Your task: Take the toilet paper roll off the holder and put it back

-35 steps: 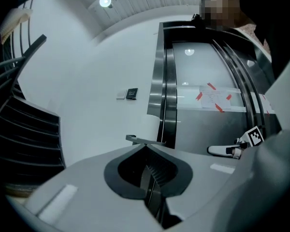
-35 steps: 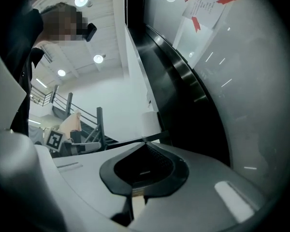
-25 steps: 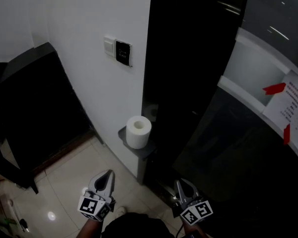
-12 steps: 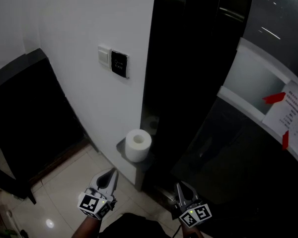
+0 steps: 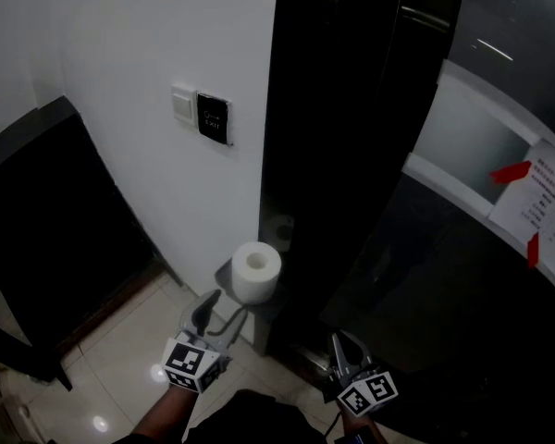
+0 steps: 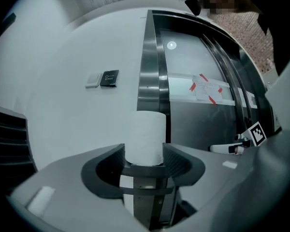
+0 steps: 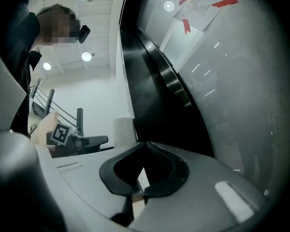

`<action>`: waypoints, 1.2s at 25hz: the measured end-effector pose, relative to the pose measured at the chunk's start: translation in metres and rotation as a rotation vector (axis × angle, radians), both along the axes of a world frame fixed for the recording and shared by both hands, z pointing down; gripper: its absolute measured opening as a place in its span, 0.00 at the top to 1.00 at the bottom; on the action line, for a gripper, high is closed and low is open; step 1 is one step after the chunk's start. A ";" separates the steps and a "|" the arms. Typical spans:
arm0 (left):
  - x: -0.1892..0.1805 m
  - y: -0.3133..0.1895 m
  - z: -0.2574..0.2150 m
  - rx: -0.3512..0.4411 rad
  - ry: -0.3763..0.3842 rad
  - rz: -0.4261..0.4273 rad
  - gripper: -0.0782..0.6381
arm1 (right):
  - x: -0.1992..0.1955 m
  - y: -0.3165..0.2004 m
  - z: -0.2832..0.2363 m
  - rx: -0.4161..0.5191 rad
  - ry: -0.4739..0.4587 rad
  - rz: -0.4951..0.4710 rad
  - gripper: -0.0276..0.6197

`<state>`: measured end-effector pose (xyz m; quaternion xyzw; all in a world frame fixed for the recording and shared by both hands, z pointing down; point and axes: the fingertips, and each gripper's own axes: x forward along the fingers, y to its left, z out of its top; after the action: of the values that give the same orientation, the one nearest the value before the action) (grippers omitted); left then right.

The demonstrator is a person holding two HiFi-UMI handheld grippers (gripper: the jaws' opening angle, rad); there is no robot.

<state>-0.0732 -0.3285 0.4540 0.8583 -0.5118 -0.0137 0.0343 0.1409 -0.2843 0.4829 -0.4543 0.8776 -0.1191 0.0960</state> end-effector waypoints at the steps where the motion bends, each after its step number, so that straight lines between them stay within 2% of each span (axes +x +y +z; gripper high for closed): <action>1: 0.004 -0.005 0.000 -0.009 -0.008 0.005 0.52 | 0.001 0.000 0.001 -0.003 -0.003 0.005 0.94; 2: 0.007 -0.011 -0.001 -0.015 -0.014 0.010 0.44 | 0.002 0.000 0.002 -0.004 -0.006 0.012 0.94; 3: 0.010 -0.016 -0.003 -0.015 -0.018 0.013 0.40 | 0.004 -0.001 0.002 -0.004 -0.010 0.018 0.94; 8: 0.019 -0.037 -0.016 0.013 -0.037 0.011 0.31 | 0.012 0.000 0.004 -0.006 -0.017 0.047 0.94; 12: 0.033 -0.049 -0.019 0.011 -0.045 0.045 0.23 | 0.020 -0.002 0.004 -0.005 -0.024 0.070 0.94; 17: 0.041 -0.062 -0.015 -0.013 -0.056 0.034 0.21 | 0.027 -0.002 0.003 -0.004 -0.026 0.089 0.94; 24: 0.052 -0.073 -0.016 -0.002 -0.101 0.042 0.21 | 0.035 -0.002 0.003 -0.006 -0.027 0.114 0.94; 30: 0.050 -0.076 -0.016 0.012 -0.114 0.015 0.22 | 0.040 -0.003 0.004 -0.015 -0.031 0.126 0.94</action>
<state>-0.0232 -0.4044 0.4379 0.8618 -0.5062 0.0324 -0.0002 0.1808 -0.2869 0.4874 -0.5076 0.8447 -0.1262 0.1134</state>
